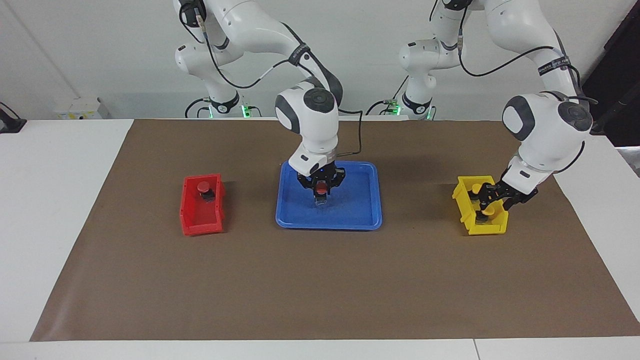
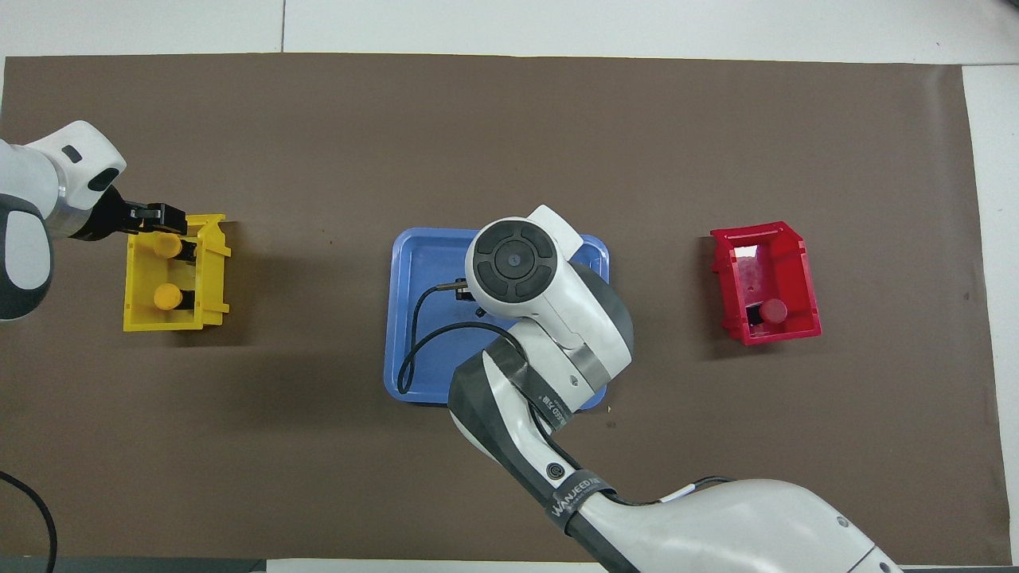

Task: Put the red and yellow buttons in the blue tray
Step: 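Place the red button in the tray while the left gripper grasps a yellow button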

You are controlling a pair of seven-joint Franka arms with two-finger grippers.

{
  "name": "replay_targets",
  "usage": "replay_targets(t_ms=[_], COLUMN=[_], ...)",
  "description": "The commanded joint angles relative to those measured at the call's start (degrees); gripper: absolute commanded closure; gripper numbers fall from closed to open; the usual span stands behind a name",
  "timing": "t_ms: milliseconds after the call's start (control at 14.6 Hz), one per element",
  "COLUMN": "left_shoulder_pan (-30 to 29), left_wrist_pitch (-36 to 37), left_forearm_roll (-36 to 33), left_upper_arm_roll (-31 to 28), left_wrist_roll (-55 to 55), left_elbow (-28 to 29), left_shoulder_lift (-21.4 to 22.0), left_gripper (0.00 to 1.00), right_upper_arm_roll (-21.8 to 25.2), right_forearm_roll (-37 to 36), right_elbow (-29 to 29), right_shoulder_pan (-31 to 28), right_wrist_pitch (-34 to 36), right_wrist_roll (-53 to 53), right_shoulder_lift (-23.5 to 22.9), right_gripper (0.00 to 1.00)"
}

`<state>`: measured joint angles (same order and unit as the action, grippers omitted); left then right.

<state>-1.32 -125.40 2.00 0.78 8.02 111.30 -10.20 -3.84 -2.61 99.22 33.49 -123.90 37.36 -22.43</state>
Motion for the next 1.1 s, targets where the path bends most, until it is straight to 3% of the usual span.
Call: replay_targets(t_ms=[0,137,206,275,343,412,480,549,618,824,1029], left_shoulder_pan=[-1.31,-1.4,-1.49,-1.67,-1.67,-1.67,-1.67,-1.67,-1.67,-1.58,-0.97], left_wrist_pitch=[-3.79,-5.29,-6.43,-7.31,-7.93,-8.19,-8.37,-8.72,-8.98,-4.62,6.79], left_forearm_roll=[1.25,1.25,1.25,1.25,1.25,1.25,1.25,1.25,1.25,1.08,-2.33], left_upper_arm_roll=[0.19,0.19,0.19,0.19,0.19,0.19,0.19,0.19,0.19,0.1,-0.16], left_wrist_roll=[0.15,0.15,0.15,0.06,0.06,0.06,0.06,-0.02,0.32,0.33,0.42], left_elbow=[3.22,4.44,5.41,6.38,7.08,7.26,7.79,7.88,7.97,3.95,-5.88], left_shoulder_lift=[0.45,0.36,0.36,0.44,0.44,0.44,0.44,0.44,0.44,0.27,1.41], left_gripper=[0.28,0.28,0.28,0.28,0.28,0.28,0.35,0.62,0.98,0.98,0.98], right_upper_arm_roll=[0.24,0.24,0.24,0.24,0.24,0.33,0.59,1.03,0.94,0.77,0.77], right_forearm_roll=[-0.82,-0.82,-0.82,-0.82,-0.82,-0.82,-1.34,-2.65,-3.1,-1.87,1.11], right_elbow=[0.18,2.11,2.55,2.73,2.47,1.86,0.9,-0.68,-1.22,1.75,9.55], right_shoulder_pan=[-0.88,-0.88,-0.71,-0.71,-0.71,-0.88,-1.58,-2.37,-5.07,-15.43,-25.2], right_wrist_pitch=[-1.41,-4.14,-4.85,-4.33,-3.98,-3.54,-1.8,0.92,3.9,11.55,12.64], right_wrist_roll=[0.26,0.35,0.43,0.43,0.43,0.35,0.09,-0.44,-2.18,-17.88,-32.55], right_shoulder_lift=[0.29,0.37,0.29,0.29,0.37,0.46,0.81,1.6,3.61,11.6,18.11], right_gripper=[0.7,0.69,0.63,0.52,0.24,0.1,0.08,0.08,0.08,0.08,0.08])
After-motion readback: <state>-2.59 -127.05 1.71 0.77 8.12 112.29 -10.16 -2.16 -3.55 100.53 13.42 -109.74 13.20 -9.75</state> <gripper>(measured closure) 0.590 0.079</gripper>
